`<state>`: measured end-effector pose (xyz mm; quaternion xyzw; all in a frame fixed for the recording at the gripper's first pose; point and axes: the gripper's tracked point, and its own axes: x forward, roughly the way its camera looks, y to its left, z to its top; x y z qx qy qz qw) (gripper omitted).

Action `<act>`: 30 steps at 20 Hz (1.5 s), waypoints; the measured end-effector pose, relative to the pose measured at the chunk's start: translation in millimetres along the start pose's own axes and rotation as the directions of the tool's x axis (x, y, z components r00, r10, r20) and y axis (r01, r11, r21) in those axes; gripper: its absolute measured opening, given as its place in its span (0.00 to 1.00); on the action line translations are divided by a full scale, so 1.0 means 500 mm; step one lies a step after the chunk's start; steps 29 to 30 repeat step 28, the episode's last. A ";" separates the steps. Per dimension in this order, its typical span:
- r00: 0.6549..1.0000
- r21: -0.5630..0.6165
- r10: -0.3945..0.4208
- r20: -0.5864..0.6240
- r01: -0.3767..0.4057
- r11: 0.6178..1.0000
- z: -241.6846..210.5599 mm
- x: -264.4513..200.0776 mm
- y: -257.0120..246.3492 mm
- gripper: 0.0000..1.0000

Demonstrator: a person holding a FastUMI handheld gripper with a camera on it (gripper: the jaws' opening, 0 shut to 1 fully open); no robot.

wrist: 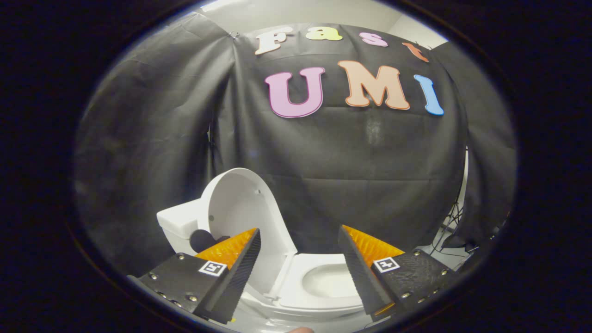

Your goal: Open the toilet lid.

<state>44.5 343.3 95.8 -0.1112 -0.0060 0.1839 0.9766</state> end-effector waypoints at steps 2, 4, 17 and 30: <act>1.000 0.004 -0.018 -0.013 0.018 1.000 -0.014 0.000 -0.033 0.99; 0.999 0.019 -0.024 -0.023 0.024 1.000 -0.033 -0.001 -0.060 0.99; 0.992 0.048 -0.114 -0.056 0.117 0.992 -0.085 -0.044 -0.220 0.99; 0.992 0.040 -0.107 -0.074 0.110 0.993 -0.085 -0.077 -0.284 1.00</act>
